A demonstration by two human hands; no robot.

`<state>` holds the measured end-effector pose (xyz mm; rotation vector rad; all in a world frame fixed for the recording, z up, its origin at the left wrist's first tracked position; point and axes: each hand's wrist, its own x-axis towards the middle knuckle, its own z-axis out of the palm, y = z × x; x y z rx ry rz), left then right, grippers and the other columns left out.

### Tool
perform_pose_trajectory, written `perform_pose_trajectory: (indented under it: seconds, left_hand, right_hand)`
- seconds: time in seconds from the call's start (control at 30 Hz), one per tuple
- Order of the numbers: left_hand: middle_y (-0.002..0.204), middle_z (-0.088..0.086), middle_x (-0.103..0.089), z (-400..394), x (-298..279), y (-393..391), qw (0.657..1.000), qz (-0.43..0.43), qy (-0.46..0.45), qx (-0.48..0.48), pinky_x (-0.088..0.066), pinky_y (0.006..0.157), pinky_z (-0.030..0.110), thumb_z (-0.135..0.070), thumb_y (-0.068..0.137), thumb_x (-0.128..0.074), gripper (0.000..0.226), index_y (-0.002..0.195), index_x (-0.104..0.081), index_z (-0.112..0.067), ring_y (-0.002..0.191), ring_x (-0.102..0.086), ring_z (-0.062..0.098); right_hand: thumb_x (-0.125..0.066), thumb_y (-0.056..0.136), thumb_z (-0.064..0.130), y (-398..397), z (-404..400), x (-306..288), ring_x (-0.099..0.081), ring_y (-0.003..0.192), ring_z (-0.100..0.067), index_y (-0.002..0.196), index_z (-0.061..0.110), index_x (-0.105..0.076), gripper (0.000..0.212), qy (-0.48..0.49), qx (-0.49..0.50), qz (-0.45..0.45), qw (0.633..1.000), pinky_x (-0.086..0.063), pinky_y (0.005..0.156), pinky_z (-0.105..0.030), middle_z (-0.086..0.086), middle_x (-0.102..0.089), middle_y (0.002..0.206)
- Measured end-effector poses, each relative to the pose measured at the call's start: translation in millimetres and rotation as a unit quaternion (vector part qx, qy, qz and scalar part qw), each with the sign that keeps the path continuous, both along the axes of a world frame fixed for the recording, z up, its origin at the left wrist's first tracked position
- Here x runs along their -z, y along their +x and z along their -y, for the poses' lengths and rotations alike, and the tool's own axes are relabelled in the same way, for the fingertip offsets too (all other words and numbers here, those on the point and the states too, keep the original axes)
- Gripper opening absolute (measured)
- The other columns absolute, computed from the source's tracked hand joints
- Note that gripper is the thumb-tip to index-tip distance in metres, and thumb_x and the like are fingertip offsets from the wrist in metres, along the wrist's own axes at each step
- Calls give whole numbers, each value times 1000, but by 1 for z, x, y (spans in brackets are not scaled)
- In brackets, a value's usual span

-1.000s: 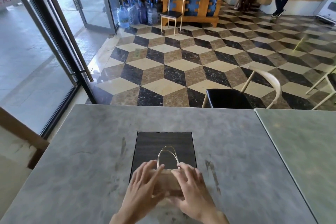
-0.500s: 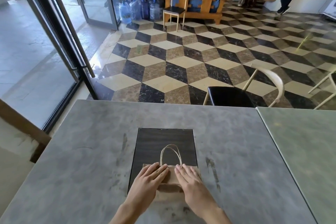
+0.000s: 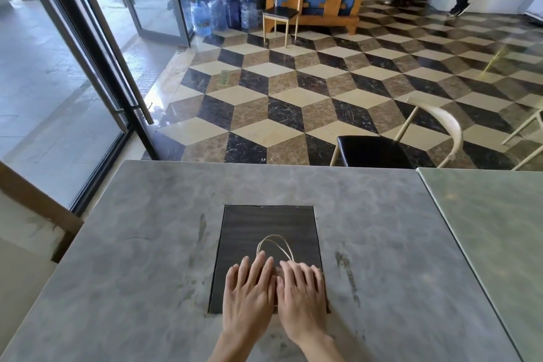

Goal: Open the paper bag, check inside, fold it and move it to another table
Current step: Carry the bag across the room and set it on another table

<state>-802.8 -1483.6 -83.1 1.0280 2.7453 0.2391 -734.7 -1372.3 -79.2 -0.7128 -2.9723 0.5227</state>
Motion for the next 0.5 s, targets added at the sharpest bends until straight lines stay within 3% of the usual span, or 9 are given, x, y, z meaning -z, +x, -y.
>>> perform_pose_trajectory:
  seconds: [0.13,0.33,0.43,0.5]
  left_hand:
    - [145,-2,-56,5,9,6,999,4,24,-21,-29,109,56,-41,97,-36,49,135,-62,-25,134,-51,30]
    - [146,-6,-54,12,4,9,999,15,19,-39,-28,108,57,-46,105,-5,66,139,-58,-28,136,-49,25]
    - [142,-7,-59,12,-2,10,999,22,19,-35,-26,107,53,-44,105,-11,62,132,-65,-30,132,-54,25]
    - [137,-7,-63,10,-11,12,999,21,24,-31,-29,105,53,-40,101,-29,48,126,-69,-31,127,-58,25]
  right_hand:
    - [-32,99,39,7,-2,12,-59,118,-23,126,20,-64,47,27,-22,-12,999,-31,110,-47,4,-64,128]
    - [-19,102,44,21,-12,11,-53,131,-20,139,25,-55,55,12,-55,31,998,-17,115,-42,5,-54,145]
    - [-21,101,45,25,-13,3,-55,130,-21,138,26,-56,54,14,-52,38,998,-7,115,-38,3,-55,144]
    - [-33,97,45,26,-14,-2,-52,132,-22,139,26,-55,51,21,-54,37,998,-7,115,-37,2,-53,146]
